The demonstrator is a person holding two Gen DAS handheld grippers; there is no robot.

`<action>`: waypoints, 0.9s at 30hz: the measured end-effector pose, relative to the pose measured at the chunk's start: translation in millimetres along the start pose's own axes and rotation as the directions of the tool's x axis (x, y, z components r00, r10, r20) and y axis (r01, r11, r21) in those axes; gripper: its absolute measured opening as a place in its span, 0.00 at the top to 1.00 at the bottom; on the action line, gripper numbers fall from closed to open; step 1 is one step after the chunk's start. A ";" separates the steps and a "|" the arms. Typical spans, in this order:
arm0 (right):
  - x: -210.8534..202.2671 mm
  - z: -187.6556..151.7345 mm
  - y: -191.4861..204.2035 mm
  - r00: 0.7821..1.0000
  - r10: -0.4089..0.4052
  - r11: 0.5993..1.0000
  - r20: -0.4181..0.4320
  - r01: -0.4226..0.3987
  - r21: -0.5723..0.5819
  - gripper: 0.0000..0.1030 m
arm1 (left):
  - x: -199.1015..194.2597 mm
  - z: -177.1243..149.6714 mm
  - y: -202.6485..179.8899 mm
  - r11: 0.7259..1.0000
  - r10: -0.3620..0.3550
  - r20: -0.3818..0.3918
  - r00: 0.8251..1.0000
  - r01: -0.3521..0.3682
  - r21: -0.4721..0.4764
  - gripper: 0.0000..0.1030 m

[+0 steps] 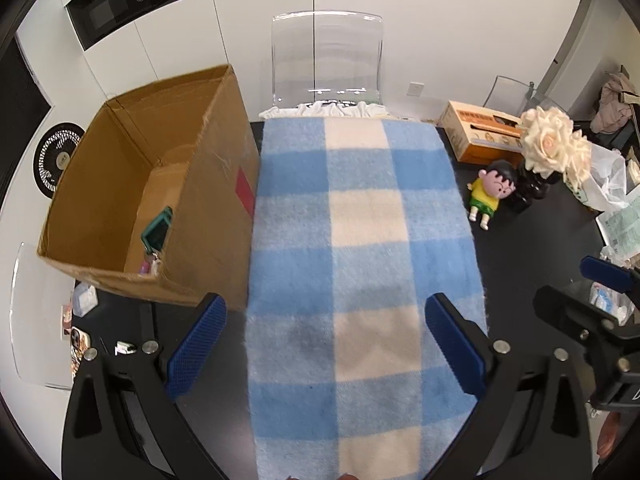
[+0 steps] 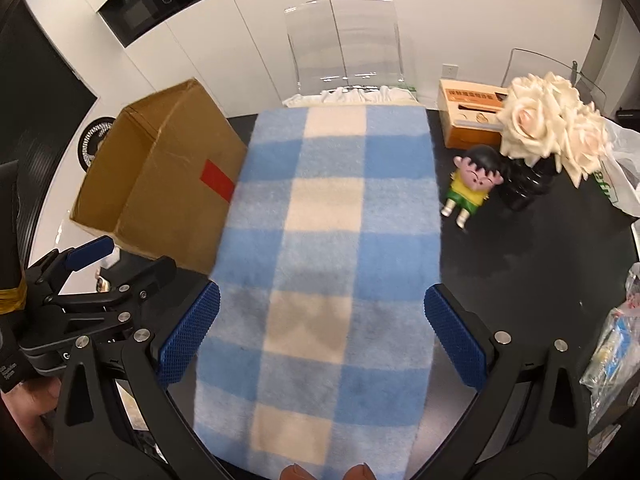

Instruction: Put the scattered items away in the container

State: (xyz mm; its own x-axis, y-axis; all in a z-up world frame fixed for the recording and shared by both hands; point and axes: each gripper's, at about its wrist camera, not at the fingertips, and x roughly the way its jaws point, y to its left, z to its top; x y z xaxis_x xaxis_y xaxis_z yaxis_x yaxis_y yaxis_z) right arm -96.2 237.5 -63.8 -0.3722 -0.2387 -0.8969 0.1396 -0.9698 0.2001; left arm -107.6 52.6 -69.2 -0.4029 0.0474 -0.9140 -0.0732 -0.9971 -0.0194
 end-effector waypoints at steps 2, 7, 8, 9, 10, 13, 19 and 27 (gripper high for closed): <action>-1.3 -6.4 -2.0 1.000 -0.016 1.000 -0.006 0.016 -0.002 0.00 | 0.0 -6.4 -2.7 1.000 0.002 -0.007 1.000 -0.002 0.003 0.03; -9.0 -21.6 2.6 1.000 -0.028 1.000 -0.006 0.028 0.003 0.00 | -3.8 -23.6 1.1 1.000 0.002 -0.031 1.000 -0.002 0.015 0.03; -9.9 -23.5 5.0 0.999 -0.032 0.999 -0.006 0.032 0.002 0.00 | -7.3 -26.9 3.0 1.000 0.004 -0.036 0.999 -0.004 0.018 0.03; -12.4 -27.6 8.3 0.999 -0.037 0.999 -0.008 0.038 0.002 0.00 | -12.3 -29.9 5.0 1.000 0.006 -0.036 0.999 -0.005 0.023 0.03; -15.0 -31.0 10.2 0.999 -0.041 0.999 -0.012 0.042 0.009 0.00 | -17.4 -32.9 6.9 1.000 0.008 -0.035 0.999 -0.007 0.028 0.03; -30.7 -42.7 17.4 0.999 -0.032 0.999 -0.008 0.032 0.032 0.00 | -39.0 -43.4 14.3 0.999 0.025 -0.028 0.999 -0.024 0.035 0.03; -62.9 -61.8 30.8 0.999 -0.036 0.997 0.010 0.035 0.075 0.00 | -80.4 -67.2 31.9 1.000 0.016 -0.022 1.000 -0.016 0.001 0.03; -95.0 -94.3 55.8 0.999 -0.043 0.995 -0.013 0.044 0.094 0.00 | -125.7 -92.2 40.5 0.999 0.023 -0.011 1.000 -0.022 0.027 0.03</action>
State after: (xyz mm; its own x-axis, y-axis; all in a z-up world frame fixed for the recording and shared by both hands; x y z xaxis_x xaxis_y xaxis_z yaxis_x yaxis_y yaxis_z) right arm 33.5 210.9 -4.6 -0.3656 -0.1965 -0.9098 0.0367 -0.9797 0.1969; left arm 24.2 0.8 7.5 -0.3941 0.0241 -0.9187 -0.0892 -0.9959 0.0122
